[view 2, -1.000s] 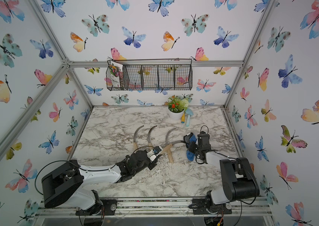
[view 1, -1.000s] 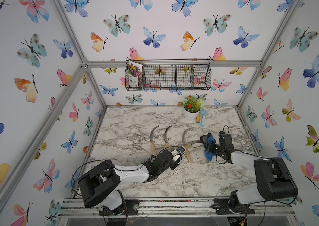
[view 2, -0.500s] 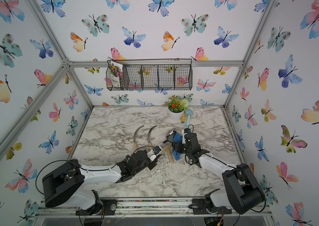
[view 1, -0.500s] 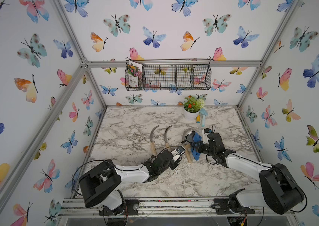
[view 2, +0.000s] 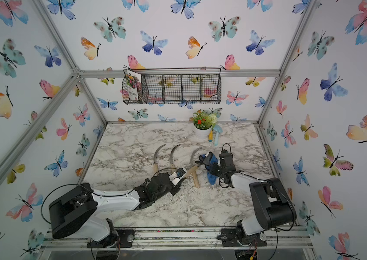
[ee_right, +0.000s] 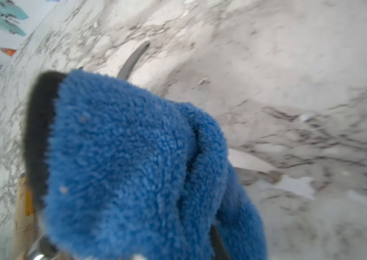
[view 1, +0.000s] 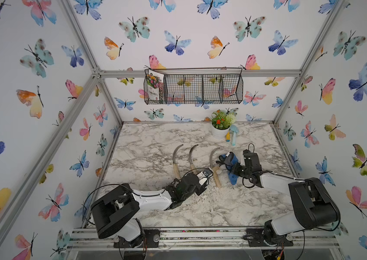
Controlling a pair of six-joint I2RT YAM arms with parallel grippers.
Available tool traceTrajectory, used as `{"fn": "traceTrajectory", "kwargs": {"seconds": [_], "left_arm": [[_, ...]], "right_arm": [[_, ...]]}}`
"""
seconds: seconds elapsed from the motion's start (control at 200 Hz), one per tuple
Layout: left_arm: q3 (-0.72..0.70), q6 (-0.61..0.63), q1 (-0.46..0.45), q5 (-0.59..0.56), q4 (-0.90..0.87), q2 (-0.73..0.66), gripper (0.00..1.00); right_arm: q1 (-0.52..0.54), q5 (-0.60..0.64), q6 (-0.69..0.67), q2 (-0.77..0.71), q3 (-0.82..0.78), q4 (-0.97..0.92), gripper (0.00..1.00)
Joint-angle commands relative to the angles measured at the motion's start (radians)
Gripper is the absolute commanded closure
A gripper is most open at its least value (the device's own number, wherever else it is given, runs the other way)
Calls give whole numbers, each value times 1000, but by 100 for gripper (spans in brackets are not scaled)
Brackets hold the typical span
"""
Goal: Wipe small sickles with rags
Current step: Wipe the small sickle.
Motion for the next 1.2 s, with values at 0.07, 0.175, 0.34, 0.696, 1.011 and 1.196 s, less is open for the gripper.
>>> {"fn": "traceTrajectory", "kwargs": {"seconds": [0.07, 0.175, 0.34, 0.696, 1.011, 1.196], "left_arm": [[11, 9, -4, -3, 10, -10, 100], [13, 9, -4, 0, 7, -9, 100], [13, 8, -4, 3, 6, -11, 100], [16, 7, -3, 5, 6, -6, 100], [14, 5, -4, 2, 6, -6, 100], [6, 2, -4, -5, 11, -17, 100]], "right_arm": [[-71, -23, -27, 44, -28, -3, 98], [-68, -100, -31, 27, -31, 36, 98], [6, -82, -29, -17, 2, 8, 98], [288, -6, -16, -42, 125, -56, 98], [289, 69, -28, -41, 114, -69, 98], [145, 17, -48, 54, 113, -65, 98]]}}
